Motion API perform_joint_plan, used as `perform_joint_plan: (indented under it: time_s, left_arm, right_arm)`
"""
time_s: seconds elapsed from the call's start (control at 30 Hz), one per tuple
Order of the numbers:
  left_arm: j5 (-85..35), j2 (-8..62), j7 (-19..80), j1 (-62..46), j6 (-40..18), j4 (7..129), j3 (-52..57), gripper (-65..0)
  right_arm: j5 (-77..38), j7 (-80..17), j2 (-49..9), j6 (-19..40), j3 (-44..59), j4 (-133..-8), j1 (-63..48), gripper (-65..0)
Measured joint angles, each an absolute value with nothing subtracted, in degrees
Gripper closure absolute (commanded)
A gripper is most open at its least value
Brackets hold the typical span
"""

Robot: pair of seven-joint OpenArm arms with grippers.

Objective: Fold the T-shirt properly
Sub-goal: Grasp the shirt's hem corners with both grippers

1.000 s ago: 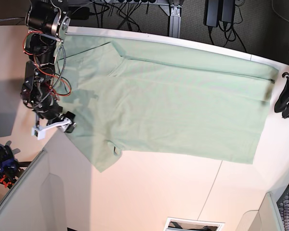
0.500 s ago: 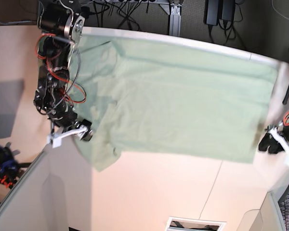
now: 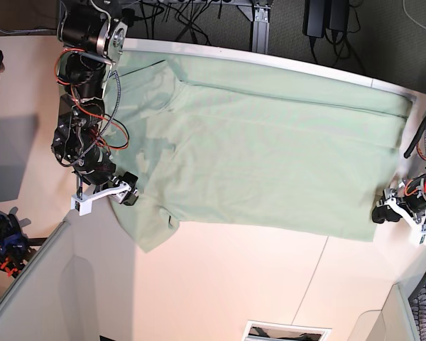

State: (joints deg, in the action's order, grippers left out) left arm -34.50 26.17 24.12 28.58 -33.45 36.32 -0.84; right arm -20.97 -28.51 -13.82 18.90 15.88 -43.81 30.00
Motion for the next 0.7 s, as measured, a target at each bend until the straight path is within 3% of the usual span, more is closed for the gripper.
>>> perform_joint_plan:
  time_s: [0.33,0.5,0.57,0.63,0.7]
  left_arm:
    - [-32.38,20.97,23.03,29.1,-33.69,36.38,-0.8,-31.6]
    - [-31.73,21.3,22.92,28.95,-33.69,36.36,-0.8,-10.1]
    - [-31.38,21.5,22.46,28.75,-33.67,36.32,-0.8,-1.1]
    - [-31.51,21.69,21.26,28.56,-33.65,36.29,-0.82,0.0]
    - [-31.44,21.87,21.02,28.6,-33.67,36.29,-0.91,0.0]
  right_arm:
    - [-21.58,-28.95,-13.82,18.9,15.9,-43.81,30.02,-36.4]
    - [-21.58,-28.93,-13.82,18.87,15.88,-43.81,30.02,-35.5]
    - [-21.34,-28.91,-13.85,18.83,15.9,-43.81,30.0,-24.3]
    - [-21.32,-28.73,-13.85,18.44,15.9,-43.75,29.8,-3.9]
    - [-21.56,-27.83,-13.87,18.48,15.9,-43.7,29.39,0.0]
